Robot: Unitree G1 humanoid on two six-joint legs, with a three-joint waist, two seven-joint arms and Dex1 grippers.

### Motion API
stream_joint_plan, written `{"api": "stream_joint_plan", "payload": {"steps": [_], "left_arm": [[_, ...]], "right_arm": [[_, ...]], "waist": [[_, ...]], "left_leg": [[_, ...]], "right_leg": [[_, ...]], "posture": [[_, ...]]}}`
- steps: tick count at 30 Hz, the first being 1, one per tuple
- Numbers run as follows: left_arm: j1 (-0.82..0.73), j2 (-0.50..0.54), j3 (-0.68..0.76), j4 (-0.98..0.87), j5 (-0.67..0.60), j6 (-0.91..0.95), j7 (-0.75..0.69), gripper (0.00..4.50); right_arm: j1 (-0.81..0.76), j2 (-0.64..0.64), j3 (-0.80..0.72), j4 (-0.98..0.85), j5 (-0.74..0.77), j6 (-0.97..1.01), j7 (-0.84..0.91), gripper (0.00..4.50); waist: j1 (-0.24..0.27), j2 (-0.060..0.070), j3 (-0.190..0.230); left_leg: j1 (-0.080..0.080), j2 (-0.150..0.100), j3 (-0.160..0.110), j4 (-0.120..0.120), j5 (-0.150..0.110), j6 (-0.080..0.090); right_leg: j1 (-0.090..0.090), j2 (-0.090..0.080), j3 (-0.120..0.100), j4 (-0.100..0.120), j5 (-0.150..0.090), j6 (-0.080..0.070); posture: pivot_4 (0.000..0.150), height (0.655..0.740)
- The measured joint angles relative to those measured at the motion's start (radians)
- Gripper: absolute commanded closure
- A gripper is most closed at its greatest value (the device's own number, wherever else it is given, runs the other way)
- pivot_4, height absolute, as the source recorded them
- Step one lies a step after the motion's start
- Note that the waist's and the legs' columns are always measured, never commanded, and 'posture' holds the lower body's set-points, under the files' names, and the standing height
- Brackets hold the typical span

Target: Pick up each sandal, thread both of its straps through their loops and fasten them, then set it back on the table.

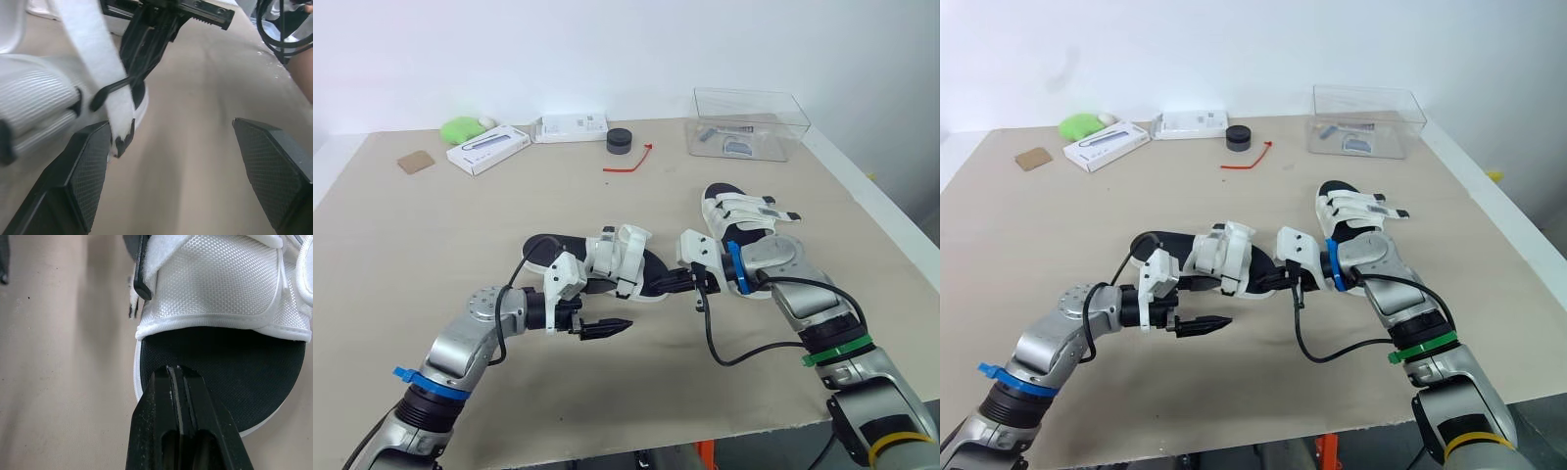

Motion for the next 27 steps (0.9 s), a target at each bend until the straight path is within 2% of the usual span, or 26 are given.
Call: {"api": "stream_joint_plan", "payload": {"steps": [5, 6, 7, 8, 13, 14, 27], "left_arm": [[-0.025, -0.001, -0.014, 0.008, -0.021, 0.059, -0.029, 0.44], [-0.029, -0.001, -0.017, 0.008, -0.025, 0.077, -0.036, 0.95], [-0.033, 0.0, -0.02, 0.009, -0.027, 0.087, -0.038, 1.17], [-0.038, -0.001, -0.021, 0.011, -0.029, 0.098, -0.039, 1.58], [-0.058, -0.001, -0.023, 0.033, -0.032, 0.153, -0.041, 4.14], [-0.058, -0.001, -0.023, 0.035, -0.033, 0.163, -0.041, 4.44], [-0.085, 0.004, -0.022, 0.088, -0.014, 0.185, -0.052, 4.44]], "right_arm": [[0.0, 0.0, 0.0, 0.0, 0.0, 0.0, 0.0, 4.5], [0.0, 0.0, 0.0, 0.0, 0.0, 0.0, 0.0, 4.5], [0.0, 0.0, 0.0, 0.0, 0.0, 0.0, 0.0, 4.5], [0.0, 0.0, 0.0, 0.0, 0.0, 0.0, -0.001, 4.5], [0.0, 0.0, 0.0, 0.0, 0.0, 0.001, -0.002, 4.5], [0.0, 0.0, 0.0, 0.0, 0.0, 0.001, -0.003, 4.5], [0.0, 0.0, 0.0, 0.0, 0.0, 0.0, -0.003, 4.5]], "waist": [[0.0, 0.0, 0.0], [0.0, 0.0, 0.0], [0.0, 0.0, 0.0], [0.0, 0.0, 0.0], [0.0, 0.0, 0.0], [0.0, 0.0, 0.0], [0.0, 0.0, 0.0]], "left_leg": [[0.0, 0.0, 0.0, 0.0, 0.0, 0.0], [0.0, 0.0, 0.0, 0.0, 0.0, 0.0], [0.0, 0.0, 0.0, 0.0, 0.0, 0.0], [0.0, 0.0, 0.0, 0.0, 0.0, 0.0], [0.0, 0.0, 0.0, 0.0, 0.0, 0.0], [0.0, 0.0, 0.0, 0.0, 0.0, 0.0], [0.0, 0.0, 0.0, 0.0, 0.0, 0.0]], "right_leg": [[0.0, 0.0, 0.0, 0.0, 0.0, 0.0], [0.0, 0.0, 0.0, 0.0, 0.0, 0.0], [0.0, 0.0, 0.0, 0.0, 0.0, 0.0], [0.0, 0.0, 0.0, 0.0, 0.0, 0.0], [0.0, 0.0, 0.0, 0.0, 0.0, 0.0], [0.0, 0.0, 0.0, 0.0, 0.0, 0.0], [0.0, 0.0, 0.0, 0.0, 0.0, 0.0]], "posture": [[0.15, 0.74], [0.15, 0.74], [0.15, 0.74], [0.15, 0.74], [0.15, 0.74], [0.15, 0.74], [0.15, 0.74]]}}
